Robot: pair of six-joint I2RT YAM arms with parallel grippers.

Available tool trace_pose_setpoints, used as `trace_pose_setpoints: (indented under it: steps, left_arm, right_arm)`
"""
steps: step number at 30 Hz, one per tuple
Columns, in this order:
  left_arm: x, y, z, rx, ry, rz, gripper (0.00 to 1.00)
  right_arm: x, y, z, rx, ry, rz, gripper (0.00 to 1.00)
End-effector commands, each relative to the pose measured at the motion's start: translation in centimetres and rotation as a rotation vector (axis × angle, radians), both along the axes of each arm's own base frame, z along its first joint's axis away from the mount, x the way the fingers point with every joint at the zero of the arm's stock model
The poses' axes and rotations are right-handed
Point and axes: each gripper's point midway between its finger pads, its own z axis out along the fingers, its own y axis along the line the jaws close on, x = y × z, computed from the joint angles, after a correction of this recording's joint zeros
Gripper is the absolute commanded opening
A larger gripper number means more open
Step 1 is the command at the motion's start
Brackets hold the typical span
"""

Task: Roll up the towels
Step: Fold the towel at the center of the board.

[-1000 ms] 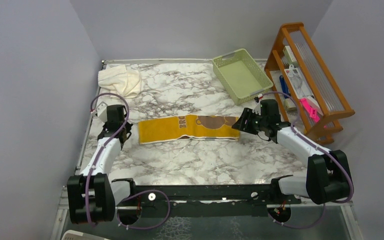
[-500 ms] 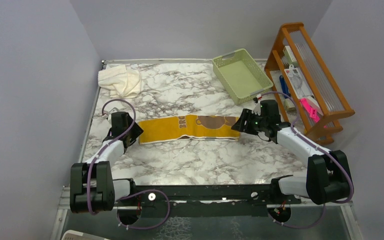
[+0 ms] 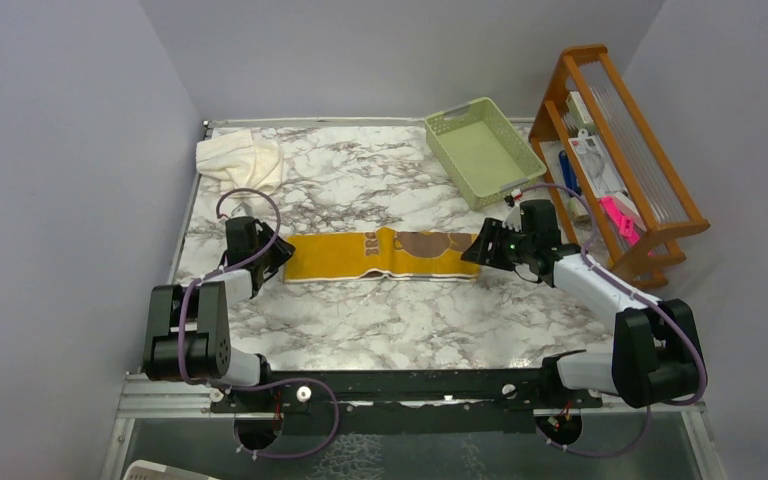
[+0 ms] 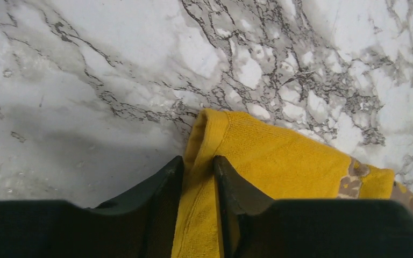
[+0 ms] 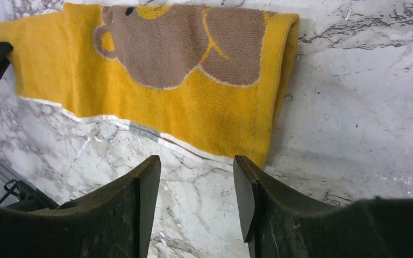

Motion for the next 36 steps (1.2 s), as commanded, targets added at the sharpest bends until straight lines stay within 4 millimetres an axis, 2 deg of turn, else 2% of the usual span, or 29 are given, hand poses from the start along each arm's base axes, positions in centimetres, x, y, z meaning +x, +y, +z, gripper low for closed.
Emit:
trace_pose_setpoints:
  steps: [1,2,7,11,14,20,23,27,31,36]
  left_arm:
    - [-4.8,-1.1,-4.4,-0.032,0.224,-0.046,0.12]
    - [-4.8,-1.0,-4.4,-0.026,0.229,-0.037,0.00]
    - [-4.7,0.7,-3.6,0.030,0.251,0.050,0.00]
    - [-4.8,3.1,-0.3,0.118,0.222,0.172,0.00]
    - [-5.1,5.5,2.7,0.203,0.187,0.282,0.00]
    - [-5.3,8.4,5.1,0.288,0.208,0.441,0.00]
    - [-4.5,8.9,6.0,0.313,0.215,0.453,0.00]
    - [-2.6,7.8,7.8,0.285,0.180,0.376,0.00]
    - [-1.1,4.2,8.7,0.245,0.181,0.237,0.00]
    - [-0.6,-0.8,9.1,0.212,0.167,0.138,0.00]
  right_arm:
    - [0.2,0.4,0.7,0.021,-0.001,0.010,0.53]
    - [0.2,0.4,0.7,0.022,-0.002,0.008,0.53]
    - [0.2,0.5,0.4,0.023,0.003,0.015,0.53]
    - [0.3,0.5,0.5,0.014,-0.011,0.021,0.51]
    - [0.5,0.2,-0.2,-0.028,0.004,0.018,0.51]
    - [0.4,0.5,-1.6,-0.042,0.045,0.048,0.50]
    - [0.4,0.6,-1.7,-0.045,0.043,0.059,0.49]
    - [0.5,0.6,-1.6,-0.049,0.033,0.064,0.49]
    - [0.7,1.0,-1.4,-0.032,0.027,0.069,0.49]
    - [0.7,1.5,-0.8,-0.014,0.014,0.086,0.49]
